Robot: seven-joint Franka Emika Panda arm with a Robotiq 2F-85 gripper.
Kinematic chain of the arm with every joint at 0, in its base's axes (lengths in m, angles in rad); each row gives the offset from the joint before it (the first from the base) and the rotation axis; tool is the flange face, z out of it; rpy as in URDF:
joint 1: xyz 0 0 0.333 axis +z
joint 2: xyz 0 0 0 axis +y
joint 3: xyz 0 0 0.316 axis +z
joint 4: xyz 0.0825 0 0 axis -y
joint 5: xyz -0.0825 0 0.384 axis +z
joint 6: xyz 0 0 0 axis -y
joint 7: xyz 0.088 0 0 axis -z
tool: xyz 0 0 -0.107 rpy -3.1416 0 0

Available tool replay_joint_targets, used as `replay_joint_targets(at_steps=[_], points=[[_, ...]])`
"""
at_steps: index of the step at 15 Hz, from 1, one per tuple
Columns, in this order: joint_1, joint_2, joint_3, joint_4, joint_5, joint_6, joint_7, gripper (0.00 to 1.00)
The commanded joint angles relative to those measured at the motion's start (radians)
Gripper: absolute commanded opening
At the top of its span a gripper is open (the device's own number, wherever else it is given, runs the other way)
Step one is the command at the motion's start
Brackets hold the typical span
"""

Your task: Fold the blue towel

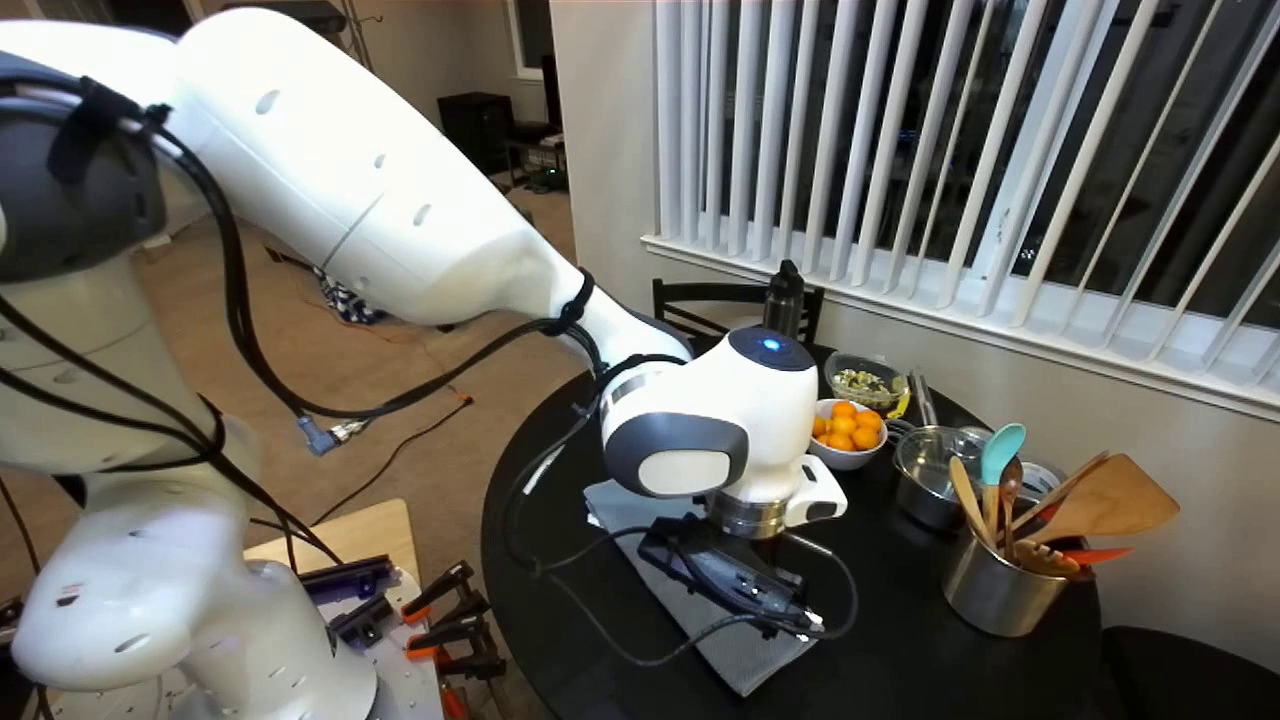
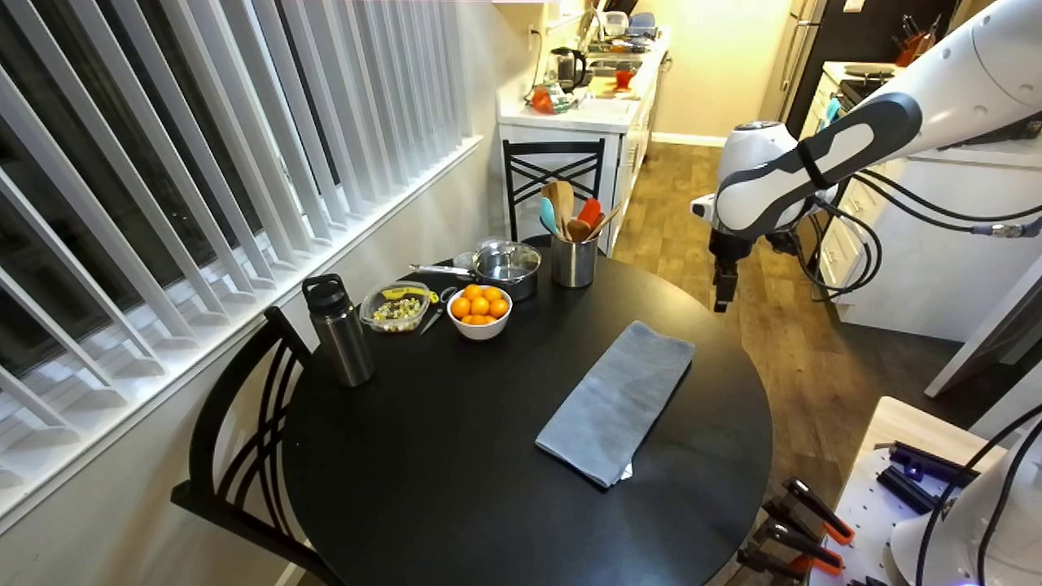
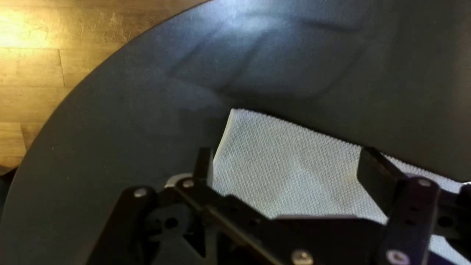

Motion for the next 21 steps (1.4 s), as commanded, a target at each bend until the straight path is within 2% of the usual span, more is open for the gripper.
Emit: replay_joint_targets(at_steps=[1, 5, 6, 8, 11, 14, 21], points=[[-0.081, 0.171, 0.055, 0.141, 0.218, 0.088, -0.257, 1.00], [-0.237, 0.378, 0.170, 0.369, 0.464, 0.054, -0.548, 1.00], [-0.275, 0.430, 0.198, 0.430, 0.494, 0.015, -0.596, 1.00], [-0.310, 0.515, 0.219, 0.530, 0.481, -0.083, -0.611, 1.00], [-0.333, 0.609, 0.222, 0.653, 0.440, -0.281, -0.571, 1.00], [-0.317, 0.647, 0.211, 0.717, 0.420, -0.418, -0.540, 1.00], [-0.291, 0.721, 0.201, 0.772, 0.423, -0.457, -0.471, 1.00]])
